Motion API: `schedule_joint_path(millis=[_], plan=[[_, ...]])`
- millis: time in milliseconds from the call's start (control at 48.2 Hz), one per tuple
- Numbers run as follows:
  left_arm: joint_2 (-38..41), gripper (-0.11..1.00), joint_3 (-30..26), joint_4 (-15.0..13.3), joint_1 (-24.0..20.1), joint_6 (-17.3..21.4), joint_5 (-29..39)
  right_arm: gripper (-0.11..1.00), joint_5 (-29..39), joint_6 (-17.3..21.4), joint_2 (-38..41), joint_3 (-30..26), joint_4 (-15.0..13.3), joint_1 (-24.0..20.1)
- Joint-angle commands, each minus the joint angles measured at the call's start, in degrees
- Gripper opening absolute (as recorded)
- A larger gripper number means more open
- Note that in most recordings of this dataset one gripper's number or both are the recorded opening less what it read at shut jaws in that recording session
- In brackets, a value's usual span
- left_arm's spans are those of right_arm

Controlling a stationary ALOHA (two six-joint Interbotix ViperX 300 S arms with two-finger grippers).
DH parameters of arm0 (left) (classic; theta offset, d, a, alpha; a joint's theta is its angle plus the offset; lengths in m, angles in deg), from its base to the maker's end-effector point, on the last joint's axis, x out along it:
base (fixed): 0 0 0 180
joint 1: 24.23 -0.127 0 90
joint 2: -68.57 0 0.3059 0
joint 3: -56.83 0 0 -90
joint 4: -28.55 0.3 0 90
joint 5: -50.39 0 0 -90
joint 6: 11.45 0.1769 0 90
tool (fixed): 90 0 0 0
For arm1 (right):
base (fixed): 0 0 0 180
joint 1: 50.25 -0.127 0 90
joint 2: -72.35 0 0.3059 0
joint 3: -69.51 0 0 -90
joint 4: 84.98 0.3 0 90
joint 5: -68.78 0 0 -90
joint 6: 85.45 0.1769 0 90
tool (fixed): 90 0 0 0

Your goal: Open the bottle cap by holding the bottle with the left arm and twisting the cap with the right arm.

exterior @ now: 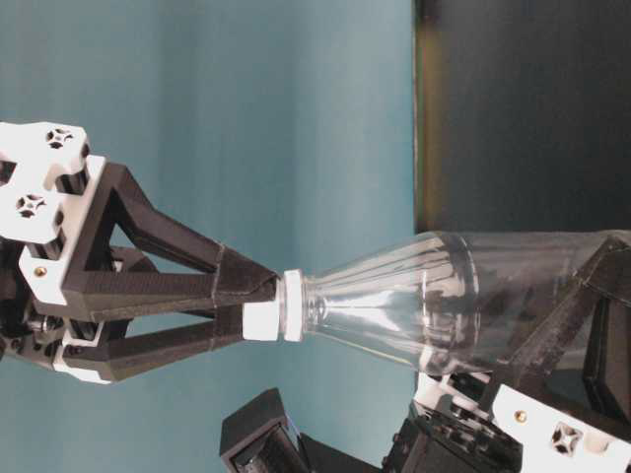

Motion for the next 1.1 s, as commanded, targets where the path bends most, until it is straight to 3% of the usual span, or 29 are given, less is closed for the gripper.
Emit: schedule_joint_path(millis=[0, 83, 166, 415, 561, 727, 810, 997, 1080], plan=[[0.0, 0.81, -0.4, 0.2, 0.3, -0.1, -0.2, 0.42, -1.1, -0.4, -0.3, -0.2, -0.9, -0.4], [0.0, 0.81, -0.4, 0.2, 0.3, -0.1, -0.1, 0.64, -2.2, 0.8, -0.6, 0.1, -1.0, -0.4], [-0.1, 0.81, -0.3, 0.2, 0.3, -0.2, 0.0, 0.79, -2.8, 3.6, -1.1, 0.6, -1.1, -0.4], [0.0, 0.81, -0.4, 0.2, 0.4, -0.4, 0.0, 0.80, -2.4, 16.4, -5.1, 1.4, -1.0, -0.8], [0.0, 0.81, -0.4, 0.2, 0.4, -0.4, 0.0, 0.80, -0.7, 29.6, -7.6, -0.8, -0.2, -1.1], [0.0, 0.81, -0.5, 0.2, 0.4, -0.5, 0.0, 0.80, 4.9, 50.5, -6.7, -6.0, -0.1, -1.0], [0.0, 0.81, -0.5, 0.2, 0.4, -0.6, 0.0, 0.80, 8.3, 58.4, -5.2, -8.4, -0.1, -1.1], [0.0, 0.81, -0.5, 0.2, 0.5, -0.7, 0.0, 0.80, 11.2, 71.9, -2.6, -11.9, -0.1, -1.8], [0.0, 0.81, -0.5, 0.2, 0.5, -0.9, 0.1, 0.80, 10.5, 75.0, -1.9, -11.6, -0.1, -2.1]])
